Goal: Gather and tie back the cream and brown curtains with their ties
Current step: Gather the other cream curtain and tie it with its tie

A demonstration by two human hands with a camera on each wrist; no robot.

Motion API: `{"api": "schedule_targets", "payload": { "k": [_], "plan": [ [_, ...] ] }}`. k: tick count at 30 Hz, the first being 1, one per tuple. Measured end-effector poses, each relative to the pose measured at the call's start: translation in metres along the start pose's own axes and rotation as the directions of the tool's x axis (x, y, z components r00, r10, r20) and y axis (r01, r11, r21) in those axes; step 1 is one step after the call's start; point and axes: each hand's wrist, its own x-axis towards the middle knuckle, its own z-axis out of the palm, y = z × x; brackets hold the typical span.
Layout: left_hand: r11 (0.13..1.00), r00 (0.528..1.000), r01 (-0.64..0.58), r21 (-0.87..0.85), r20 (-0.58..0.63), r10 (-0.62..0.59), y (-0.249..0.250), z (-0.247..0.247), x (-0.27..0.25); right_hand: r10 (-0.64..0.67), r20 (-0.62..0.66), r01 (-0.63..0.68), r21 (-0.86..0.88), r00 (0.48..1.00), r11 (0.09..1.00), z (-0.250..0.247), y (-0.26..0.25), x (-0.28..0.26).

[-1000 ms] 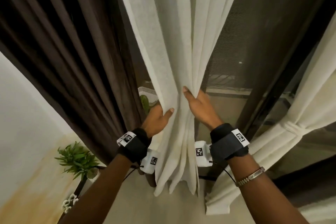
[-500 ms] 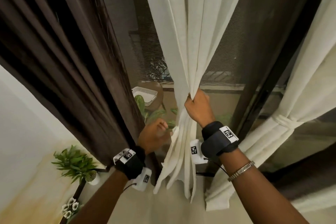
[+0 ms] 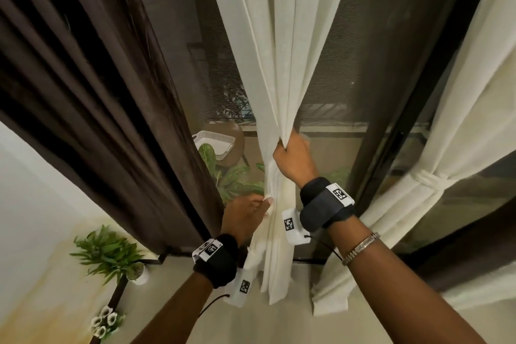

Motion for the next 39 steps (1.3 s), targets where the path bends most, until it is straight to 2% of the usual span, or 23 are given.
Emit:
{"api": "schedule_targets", "payload": {
  "k": [4,7,11,13,14,17,19,21,23,25,27,30,32,34,35,38,39],
  "plan": [
    [0.969,0.989,0.08,-0.233,0.139,-0.048,0.019,-0.007,-0.004,-0.008,0.043,0.008,-0.001,0.999,1.0,-0.001,-0.002,0.004],
    [0.954,0.975,0.064,-0.293,0.222,0.003,0.028,-0.021,-0.015,0.023,0.087,-0.019,-0.047,0.996,0.999,-0.003,0.011,0.008],
    [0.931,0.97,0.085,-0.355,0.245,0.005,0.024,-0.024,-0.02,0.125,0.267,-0.104,-0.091,0.956,0.99,-0.005,0.034,0.001],
    [0.922,0.931,0.139,-0.361,0.365,0.002,0.022,-0.02,-0.017,0.126,0.303,-0.1,-0.099,0.945,0.99,-0.003,0.036,-0.003],
    [0.922,0.923,0.146,-0.358,0.386,0.004,0.022,-0.017,-0.015,0.126,0.313,-0.098,-0.103,0.941,0.99,-0.001,0.036,-0.004],
    [0.912,0.973,0.096,-0.398,0.232,-0.001,0.024,-0.018,-0.001,0.09,0.329,-0.071,-0.069,0.94,0.995,0.002,0.035,-0.006],
    [0.871,0.962,0.133,-0.474,0.272,0.001,0.029,-0.024,0.009,0.072,0.325,-0.057,-0.055,0.943,0.997,0.002,0.033,-0.008],
    [0.893,0.924,0.117,-0.436,0.378,0.063,0.033,-0.025,0.018,0.081,0.336,-0.065,-0.058,0.938,0.996,0.004,0.031,-0.01],
    [0.945,0.897,-0.003,-0.326,0.418,0.147,0.037,-0.017,0.024,0.107,0.37,-0.091,-0.059,0.923,0.994,0.007,0.026,-0.013],
    [0.974,0.919,-0.142,-0.178,0.342,0.197,0.044,-0.003,0.031,0.116,0.393,-0.094,-0.073,0.912,0.993,0.01,0.023,-0.015],
    [0.981,0.96,-0.195,-0.009,0.205,0.192,0.046,0.006,0.037,0.12,0.411,-0.11,-0.049,0.904,0.993,0.011,0.023,-0.014],
    [0.973,0.976,-0.142,0.184,0.188,0.107,0.039,0.009,0.04,0.143,0.564,-0.252,0.12,0.814,0.96,0.006,0.041,-0.012],
    [0.988,0.985,-0.068,0.141,0.167,0.044,0.033,0.009,0.037,0.161,0.552,-0.299,0.169,0.818,0.939,0.004,0.062,-0.019],
    [0.994,0.992,0.007,0.113,0.124,-0.021,0.032,0.007,0.036,0.232,0.453,-0.296,0.076,0.861,0.952,0.01,0.089,-0.031],
    [0.993,0.992,0.044,0.112,0.111,-0.056,0.033,0.006,0.037,0.26,0.446,-0.293,0.006,0.856,0.956,0.015,0.102,-0.037],
    [0.99,0.986,0.115,0.082,0.115,-0.124,0.032,0.005,0.041,0.293,0.597,-0.207,-0.209,0.747,0.956,0.037,0.13,-0.053],
    [0.99,0.984,0.119,0.082,0.122,-0.128,0.032,0.004,0.041,0.276,0.615,-0.157,-0.241,0.739,0.958,0.043,0.136,-0.056]
  ]
}}
